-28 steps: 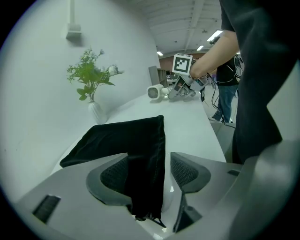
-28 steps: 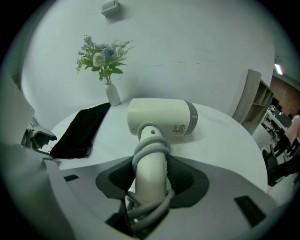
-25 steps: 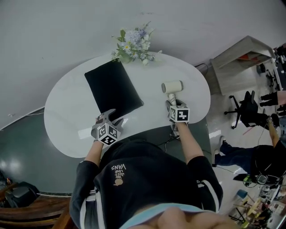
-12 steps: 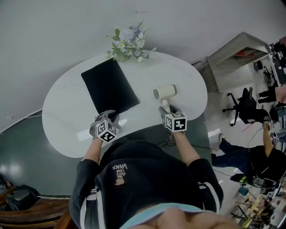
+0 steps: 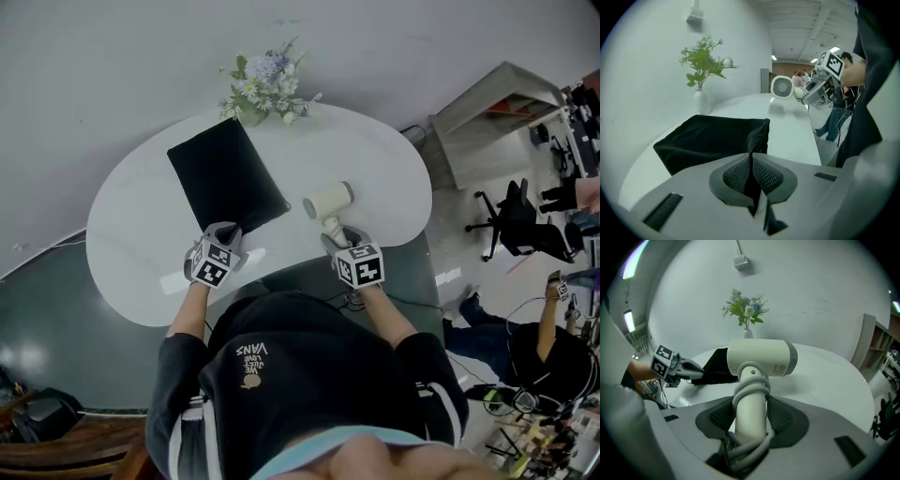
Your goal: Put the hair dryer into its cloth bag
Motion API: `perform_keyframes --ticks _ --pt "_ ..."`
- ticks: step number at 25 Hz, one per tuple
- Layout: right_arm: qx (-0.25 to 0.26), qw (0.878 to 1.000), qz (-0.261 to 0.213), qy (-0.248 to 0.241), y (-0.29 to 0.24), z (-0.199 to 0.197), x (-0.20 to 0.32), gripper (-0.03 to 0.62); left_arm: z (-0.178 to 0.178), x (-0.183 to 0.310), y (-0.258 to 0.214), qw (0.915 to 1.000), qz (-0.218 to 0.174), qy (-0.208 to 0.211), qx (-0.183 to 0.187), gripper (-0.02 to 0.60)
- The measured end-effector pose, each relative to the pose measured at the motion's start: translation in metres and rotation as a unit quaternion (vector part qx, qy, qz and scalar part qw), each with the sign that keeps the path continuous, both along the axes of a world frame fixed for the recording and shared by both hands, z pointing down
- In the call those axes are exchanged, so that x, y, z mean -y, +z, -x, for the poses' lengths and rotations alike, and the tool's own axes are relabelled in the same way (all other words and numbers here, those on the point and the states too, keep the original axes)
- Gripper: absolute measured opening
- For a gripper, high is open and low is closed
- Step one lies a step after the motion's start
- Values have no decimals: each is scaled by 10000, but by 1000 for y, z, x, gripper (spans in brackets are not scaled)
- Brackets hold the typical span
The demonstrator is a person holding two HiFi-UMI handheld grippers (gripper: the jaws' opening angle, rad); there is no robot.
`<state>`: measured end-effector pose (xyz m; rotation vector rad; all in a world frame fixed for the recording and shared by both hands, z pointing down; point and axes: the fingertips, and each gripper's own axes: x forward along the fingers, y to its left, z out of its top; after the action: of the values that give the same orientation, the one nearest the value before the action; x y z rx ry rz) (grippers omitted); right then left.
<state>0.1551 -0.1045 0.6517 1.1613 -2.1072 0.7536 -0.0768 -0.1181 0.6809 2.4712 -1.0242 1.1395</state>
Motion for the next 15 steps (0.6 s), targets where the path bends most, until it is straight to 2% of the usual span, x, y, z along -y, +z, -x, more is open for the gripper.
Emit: perform_keyframes --ticks 5,15 --pt "-44 9994 54 -348 4 17 -18 219 -2 6 -13 9993 -65 -241 -263 37" --pt "-147 9956 232 -896 15 47 -45 219 -17 12 -37 9976 -346 -292 -515 37"
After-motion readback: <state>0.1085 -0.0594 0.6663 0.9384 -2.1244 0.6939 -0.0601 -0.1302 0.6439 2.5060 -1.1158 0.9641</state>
